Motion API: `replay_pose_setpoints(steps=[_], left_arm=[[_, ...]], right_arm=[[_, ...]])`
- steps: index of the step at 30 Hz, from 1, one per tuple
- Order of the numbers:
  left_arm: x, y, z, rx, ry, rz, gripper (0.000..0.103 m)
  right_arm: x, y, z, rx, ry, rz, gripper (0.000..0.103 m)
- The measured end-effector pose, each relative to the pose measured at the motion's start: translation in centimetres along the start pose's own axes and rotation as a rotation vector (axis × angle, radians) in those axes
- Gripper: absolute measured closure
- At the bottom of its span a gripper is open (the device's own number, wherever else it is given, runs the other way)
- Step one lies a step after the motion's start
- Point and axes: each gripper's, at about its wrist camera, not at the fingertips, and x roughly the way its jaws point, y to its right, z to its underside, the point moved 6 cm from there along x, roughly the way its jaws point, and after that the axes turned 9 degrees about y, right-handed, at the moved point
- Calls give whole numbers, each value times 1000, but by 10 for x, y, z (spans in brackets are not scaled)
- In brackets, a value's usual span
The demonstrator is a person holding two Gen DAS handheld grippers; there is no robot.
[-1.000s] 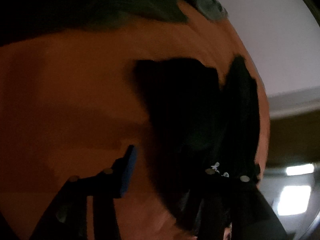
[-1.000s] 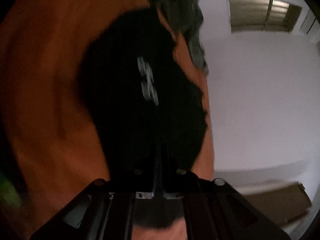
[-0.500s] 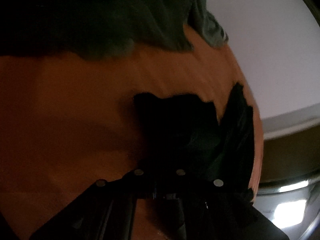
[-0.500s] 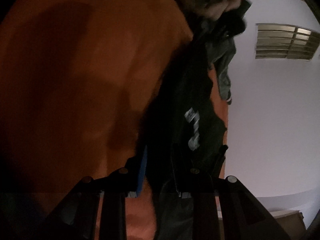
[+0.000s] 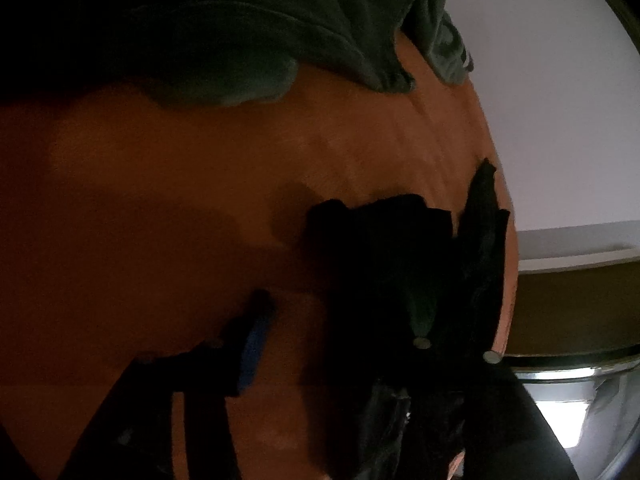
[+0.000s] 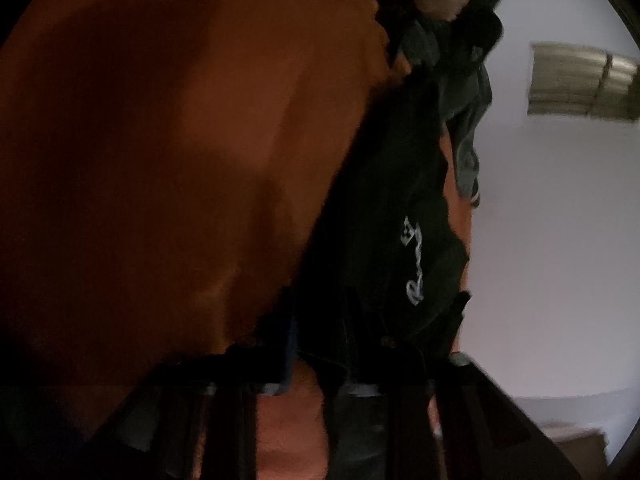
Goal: Fold clothes
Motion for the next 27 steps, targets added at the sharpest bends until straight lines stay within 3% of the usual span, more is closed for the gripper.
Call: replay_pose_setpoints(steps=[3,7,10,15,17,21,23,26,27], left_arm=[[8,5,-4,-16,-18,-22,41],[-9,10,-11,-54,-8,50,39],[-21,3,-13,-81,7,59,39],[-43,-3,-26,-108,101,-31,39],[-38,15,-33,-24,81,-63,39],[-7,68,-35,216,-67,-91,39],[11,87,-27,320,-133,-92,39],[39,105,-11,476,-200,-157,40],[46,108,-5,520,-215,-180,54]], right_arm=[[-13,5,0,54,14,-8,97],[-46,14,-1,110,63,-29,98],[-62,22,10,174,55,-31,98],[-68,15,19,206,49,-58,98],[-67,12,17,189,59,-59,98],[-62,13,15,217,73,-85,98],[-64,10,15,229,81,-94,98],[-60,14,18,246,93,-110,98],[-59,14,19,248,97,-113,98]])
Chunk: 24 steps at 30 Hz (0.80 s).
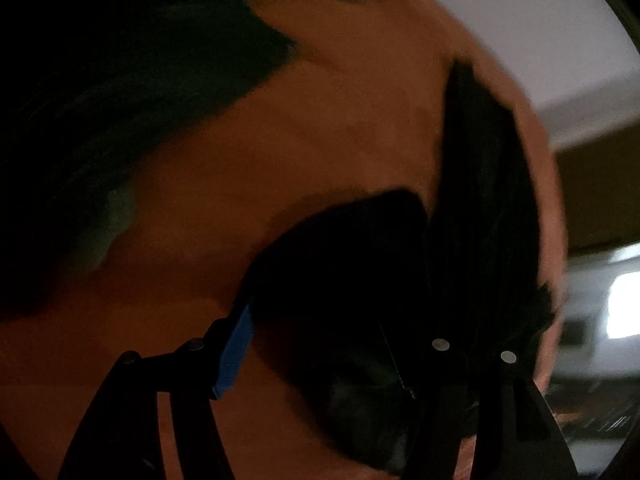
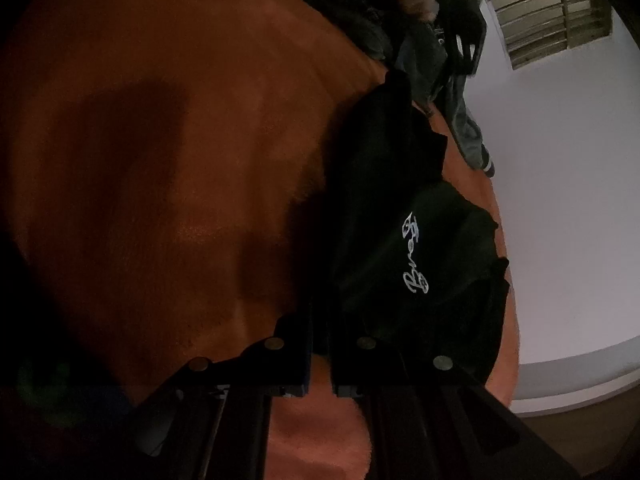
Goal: Fold clothes
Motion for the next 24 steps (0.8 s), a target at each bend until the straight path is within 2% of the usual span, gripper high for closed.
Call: replay_pose_setpoints(steps=[1,2,5,8,11,13,18,21,22,24], left_arm=[[6,4,3,30,-14,-10,93],[11,6,6,45,-23,-16,96],[9,-9,8,-40,4,-2,97],[-18,-49,1,-189,95,-1,97],[-31,-73,1,-261,120,23,97],[-26,-78,6,-247,102,26,97],[-7,-72,13,-145,109,-44,97],[-3,-73,15,-153,103,-62,93],[-4,-76,15,-153,101,-80,89],[-17,-81,15,-125,114,-166,88]], right_arm=[[0,0,1,2,4,-3,98],[1,0,1,3,8,-7,98],[5,4,1,7,17,-22,98],[6,8,-1,16,28,-21,98],[6,13,-6,21,42,-2,98],[7,15,-8,21,49,4,98],[20,5,-3,5,11,-41,97],[24,-3,1,-30,-2,-41,97],[24,-5,1,-37,-2,-36,97],[23,-5,1,-31,-4,-40,97]])
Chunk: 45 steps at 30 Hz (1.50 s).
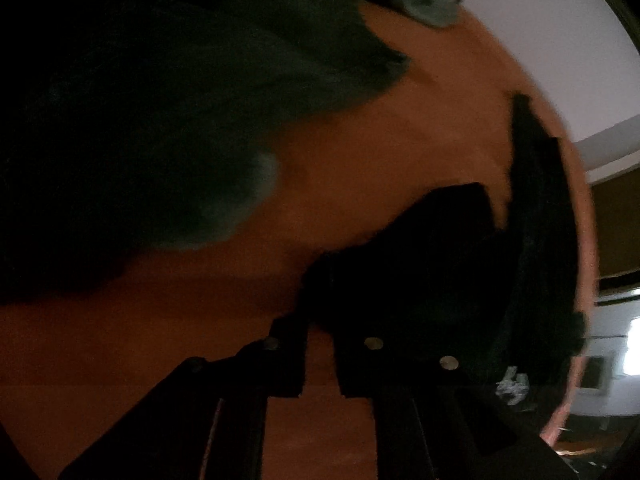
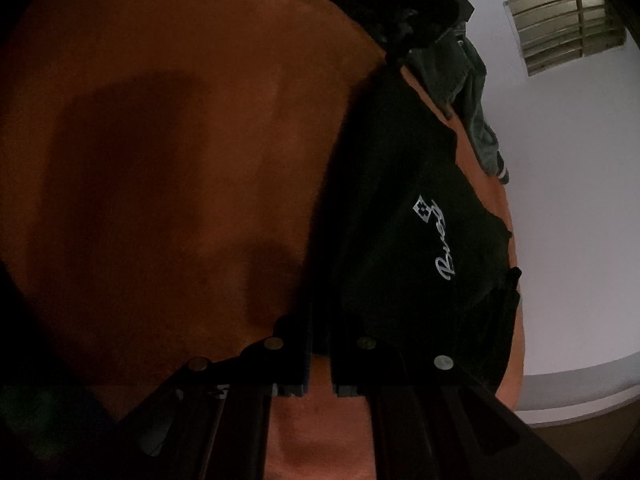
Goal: Fold clothes
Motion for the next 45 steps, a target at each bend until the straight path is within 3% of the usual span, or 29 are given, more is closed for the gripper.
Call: replay_pose_setpoints(steps=[3,5,7,9,12,15,16,17,18,19,21,25,37,42,45], left_arm=[[-22,-3,-8,74,47,-80,87],[-38,4,-12,123,76,-113,79],[-44,25,-19,186,89,-150,56],[-40,55,-20,238,72,-120,42],[-14,94,-15,295,1,-44,41],[20,105,-4,322,-62,-66,41],[30,105,0,319,-81,-71,43],[39,104,4,314,-97,-74,49],[45,102,8,303,-107,-70,79],[49,99,11,291,-108,-64,98],[43,93,8,256,-62,-40,99],[17,74,-7,151,37,26,99],[45,74,-2,160,16,-2,94],[32,70,2,82,6,55,70],[13,68,3,9,33,154,56]], right_arm=[[0,4,-3,27,3,-18,96],[2,4,-4,20,2,-25,96],[0,4,-4,4,5,-24,93],[-1,4,-4,-8,9,-22,85],[0,4,-4,-9,9,-21,82],[0,7,-5,-5,4,-3,80],[-1,8,-5,-5,4,13,73],[-1,10,-6,-4,5,29,68],[-3,11,-6,-6,9,40,58],[-4,11,-6,-9,15,45,53],[-5,12,-6,-11,20,45,53],[-4,12,-7,-1,23,40,53],[6,14,-11,-13,22,50,53],[9,12,-10,-29,26,60,53],[9,13,-14,-44,35,77,53]])
